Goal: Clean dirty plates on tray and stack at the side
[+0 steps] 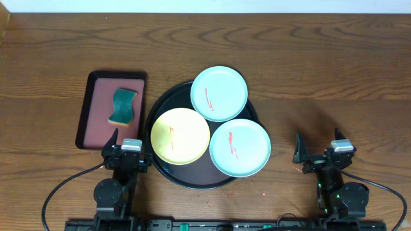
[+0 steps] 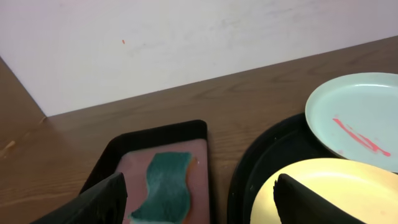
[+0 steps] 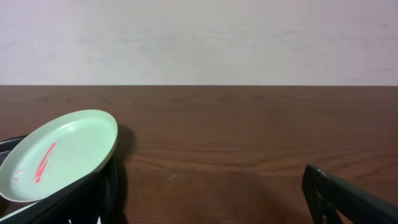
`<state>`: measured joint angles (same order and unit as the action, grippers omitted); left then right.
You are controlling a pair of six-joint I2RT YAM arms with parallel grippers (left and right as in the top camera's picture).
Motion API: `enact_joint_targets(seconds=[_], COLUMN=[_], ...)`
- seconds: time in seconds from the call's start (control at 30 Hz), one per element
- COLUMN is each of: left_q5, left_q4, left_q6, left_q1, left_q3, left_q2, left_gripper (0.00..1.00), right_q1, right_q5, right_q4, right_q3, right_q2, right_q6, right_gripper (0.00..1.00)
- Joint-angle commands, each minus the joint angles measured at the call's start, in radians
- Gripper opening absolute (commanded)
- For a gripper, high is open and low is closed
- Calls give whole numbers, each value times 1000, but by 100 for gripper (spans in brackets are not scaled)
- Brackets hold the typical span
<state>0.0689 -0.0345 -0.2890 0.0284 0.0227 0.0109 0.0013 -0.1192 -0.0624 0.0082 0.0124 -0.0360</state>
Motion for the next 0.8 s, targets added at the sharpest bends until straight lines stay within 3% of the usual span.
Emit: enact_joint_targets(seconds=[0.0,0.43,0.77], left_q5=[-14,74,135], left_q4=[-31,56,-5], left_q6=[-6,-6,69], left_q1=[4,4,4], left_q3=[-19,-4,246], left_q2=[-6,-6,156], left_gripper=[76,76,76], right_q1=[0,0,0], right_q5=[7,-120,-177], right_q4=[-1,118,112], right_q3=[-3,3,189], right_q2=[-1,-1,98], right_q6=[8,-3,-45], right_gripper=[99,99,99])
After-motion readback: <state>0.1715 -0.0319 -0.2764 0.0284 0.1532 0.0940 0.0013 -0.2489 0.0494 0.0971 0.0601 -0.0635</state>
